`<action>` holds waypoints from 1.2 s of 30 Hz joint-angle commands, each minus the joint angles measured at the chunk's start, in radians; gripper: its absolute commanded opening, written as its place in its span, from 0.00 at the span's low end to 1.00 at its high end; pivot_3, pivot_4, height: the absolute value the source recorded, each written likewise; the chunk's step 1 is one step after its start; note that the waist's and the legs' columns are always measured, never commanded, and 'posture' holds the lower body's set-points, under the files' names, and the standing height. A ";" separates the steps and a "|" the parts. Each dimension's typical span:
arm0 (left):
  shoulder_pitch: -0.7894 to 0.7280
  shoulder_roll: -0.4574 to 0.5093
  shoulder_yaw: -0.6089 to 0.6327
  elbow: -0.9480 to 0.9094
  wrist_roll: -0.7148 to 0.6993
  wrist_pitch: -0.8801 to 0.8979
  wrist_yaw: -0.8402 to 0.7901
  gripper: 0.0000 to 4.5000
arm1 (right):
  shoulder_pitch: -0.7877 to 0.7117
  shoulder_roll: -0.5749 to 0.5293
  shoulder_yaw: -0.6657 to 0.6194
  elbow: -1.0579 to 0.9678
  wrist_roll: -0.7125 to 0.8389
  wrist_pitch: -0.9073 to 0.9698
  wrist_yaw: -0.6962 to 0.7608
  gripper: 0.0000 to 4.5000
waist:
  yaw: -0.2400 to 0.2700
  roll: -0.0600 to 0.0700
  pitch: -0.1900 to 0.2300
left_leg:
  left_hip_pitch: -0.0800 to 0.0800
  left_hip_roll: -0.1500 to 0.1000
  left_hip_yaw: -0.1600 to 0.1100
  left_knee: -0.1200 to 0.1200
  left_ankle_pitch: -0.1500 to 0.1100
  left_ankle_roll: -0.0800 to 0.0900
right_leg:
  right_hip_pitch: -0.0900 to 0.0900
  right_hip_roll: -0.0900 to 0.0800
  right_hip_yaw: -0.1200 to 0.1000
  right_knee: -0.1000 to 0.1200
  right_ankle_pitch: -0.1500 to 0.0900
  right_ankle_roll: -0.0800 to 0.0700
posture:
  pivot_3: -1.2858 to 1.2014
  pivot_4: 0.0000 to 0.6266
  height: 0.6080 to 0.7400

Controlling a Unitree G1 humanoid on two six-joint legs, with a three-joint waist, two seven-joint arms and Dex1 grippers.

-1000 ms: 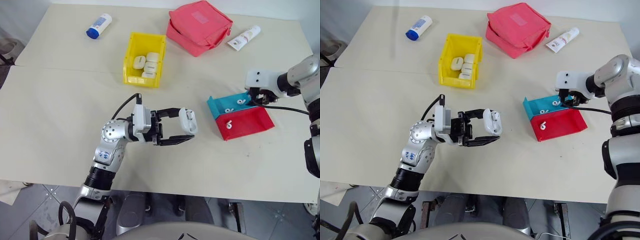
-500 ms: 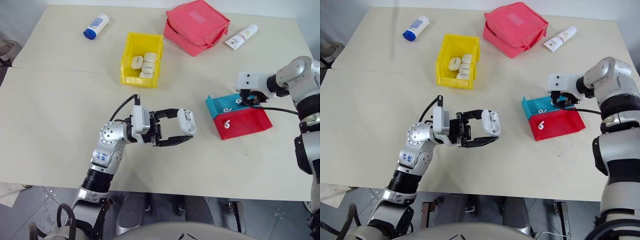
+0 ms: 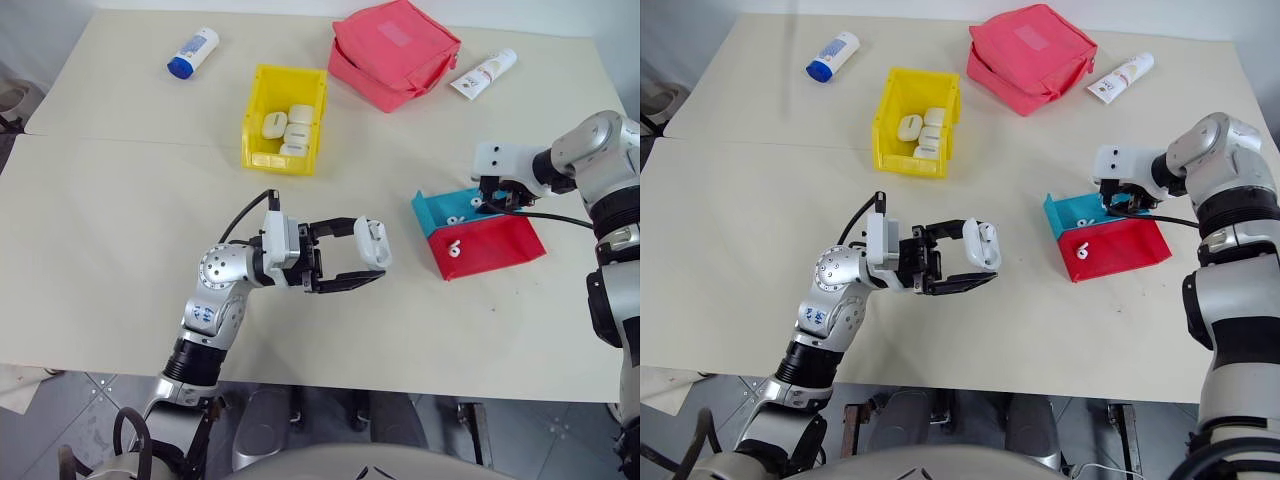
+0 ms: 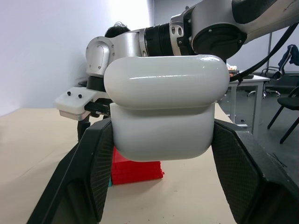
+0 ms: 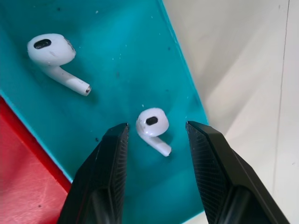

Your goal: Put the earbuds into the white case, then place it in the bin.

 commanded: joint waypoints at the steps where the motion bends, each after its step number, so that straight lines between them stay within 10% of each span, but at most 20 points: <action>1: -0.011 -0.007 0.003 -0.020 -0.006 -0.017 0.004 0.62 | -0.004 -0.001 -0.026 -0.030 0.011 0.079 0.016 0.45 | 0.000 0.000 0.000 | 0.000 0.000 0.000 0.000 0.000 0.000 | 0.000 0.000 0.000 0.000 0.000 0.000 | 0.52 0.24 1.00; 36: 0.002 0.004 -0.001 -0.041 -0.001 -0.013 0.018 0.62 | -0.002 0.030 -0.019 -0.065 -0.014 0.268 0.009 0.45 | 0.000 0.000 0.000 | 0.000 0.000 0.000 0.000 0.000 0.000 | 0.000 0.000 0.000 0.001 0.000 0.000 | 0.52 0.24 1.00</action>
